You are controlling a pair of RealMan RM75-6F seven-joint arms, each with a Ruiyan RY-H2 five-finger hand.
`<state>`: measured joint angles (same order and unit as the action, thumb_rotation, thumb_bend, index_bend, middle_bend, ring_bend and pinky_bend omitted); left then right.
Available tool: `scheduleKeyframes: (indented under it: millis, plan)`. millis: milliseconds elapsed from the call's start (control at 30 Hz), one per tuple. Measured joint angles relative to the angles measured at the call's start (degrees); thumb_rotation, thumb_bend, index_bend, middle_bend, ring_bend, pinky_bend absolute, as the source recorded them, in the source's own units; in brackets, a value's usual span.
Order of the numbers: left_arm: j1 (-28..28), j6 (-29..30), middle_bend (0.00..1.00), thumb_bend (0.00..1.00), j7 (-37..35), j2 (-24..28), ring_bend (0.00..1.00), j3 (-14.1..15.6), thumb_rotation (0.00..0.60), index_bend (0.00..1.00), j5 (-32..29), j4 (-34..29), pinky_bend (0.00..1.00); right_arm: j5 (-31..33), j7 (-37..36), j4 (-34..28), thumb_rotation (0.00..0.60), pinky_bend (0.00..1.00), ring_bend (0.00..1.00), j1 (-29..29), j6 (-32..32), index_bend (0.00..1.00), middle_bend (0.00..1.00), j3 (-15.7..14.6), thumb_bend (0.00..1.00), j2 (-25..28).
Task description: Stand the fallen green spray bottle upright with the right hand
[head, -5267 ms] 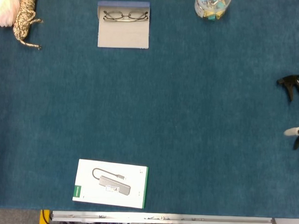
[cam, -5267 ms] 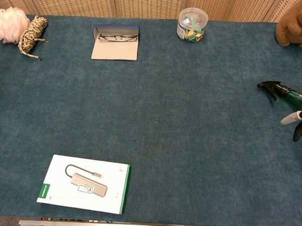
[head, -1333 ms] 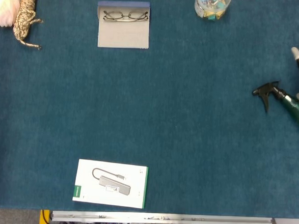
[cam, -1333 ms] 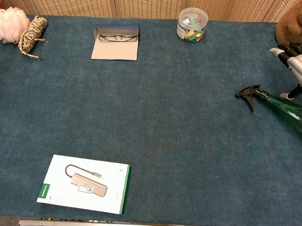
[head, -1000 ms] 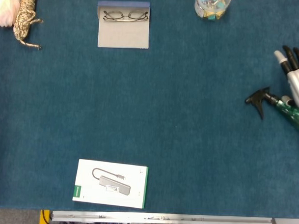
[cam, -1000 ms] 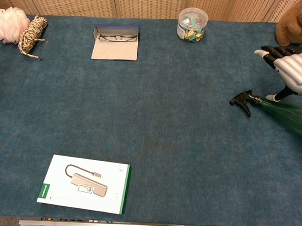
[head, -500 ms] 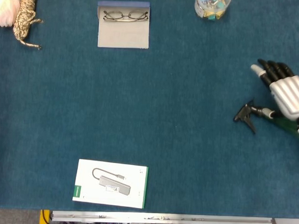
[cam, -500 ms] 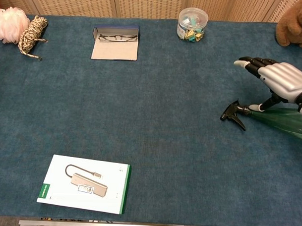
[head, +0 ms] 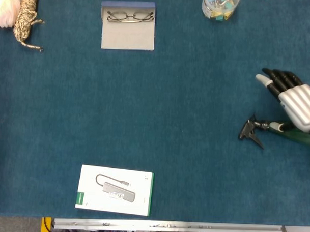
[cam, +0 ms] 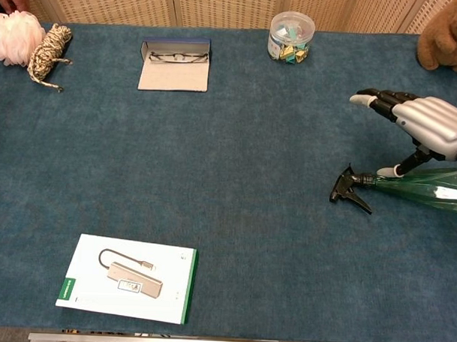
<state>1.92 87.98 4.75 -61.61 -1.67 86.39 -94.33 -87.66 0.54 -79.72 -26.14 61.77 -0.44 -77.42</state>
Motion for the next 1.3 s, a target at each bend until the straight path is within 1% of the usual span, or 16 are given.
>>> scheduleKeyframes:
  millis: [167,267,367,400,500,600,700,900,1067,1300]
  plan:
    - [-0.03,0.07,0.39,0.00,0.31,-0.10,0.23,0.07,0.600,0.53,0.15,-0.05,0.29,0.33,3.09,-6.90,0.600,0.10,0.00,0.82,0.92,0.00,0.00,-0.26,0.00,4.55]
    - [-0.02,0.07,0.39,0.00,0.53,-0.17,0.23,0.11,0.600,0.53,0.22,-0.06,0.29,1.44,6.35,-12.76,0.600,0.10,0.00,1.22,0.42,0.00,0.00,-0.77,0.00,8.43]
    - [-0.02,0.05,0.39,0.00,0.69,-0.24,0.23,0.17,0.600,0.53,0.29,-0.03,0.29,4.33,11.33,-19.47,0.600,0.10,0.00,1.33,-1.49,0.00,0.01,-1.48,0.00,12.88]
    - [-0.03,0.07,0.39,0.00,0.71,-0.28,0.23,0.18,0.600,0.53,0.33,-0.01,0.29,6.16,13.73,-22.15,0.600,0.10,0.00,1.26,-2.61,0.00,0.01,-1.79,0.00,14.61]
    - [-0.04,0.12,0.39,0.00,0.84,-0.33,0.23,0.23,0.600,0.53,0.45,0.00,0.29,12.06,19.40,-27.36,0.600,0.10,0.00,0.77,-5.53,0.00,0.02,-2.60,0.00,18.31]
    - [-0.05,0.11,0.39,0.00,0.92,-0.34,0.23,0.23,0.600,0.53,0.42,-0.01,0.29,18.93,25.05,-31.26,0.600,0.11,0.00,-0.09,-7.75,0.00,0.03,-3.44,0.00,21.08]
    - [-0.05,0.08,0.39,0.00,0.91,-0.34,0.23,0.23,0.600,0.53,0.38,-0.01,0.29,25.81,30.58,-34.05,0.600,0.15,0.00,-1.11,-8.73,0.00,0.03,-4.33,0.00,22.80]
    - [-0.07,0.08,0.39,0.00,1.00,-0.37,0.23,0.30,0.600,0.53,0.48,0.00,0.29,37.13,38.60,-36.53,0.600,0.19,0.00,-3.71,-8.98,0.00,0.05,-6.08,0.00,23.53]
    - [-0.08,0.06,0.39,0.00,1.01,-0.37,0.23,0.31,0.600,0.53,0.45,0.01,0.29,42.84,43.30,-36.51,0.600,0.24,0.00,-5.65,-7.08,0.00,0.06,-7.04,0.00,22.08]
    - [-0.11,0.13,0.39,0.00,0.80,-0.28,0.23,0.30,0.600,0.53,0.49,-0.06,0.29,49.90,48.70,-35.15,0.600,0.31,0.01,-8.08,-3.18,0.00,0.09,-7.54,0.00,17.67]
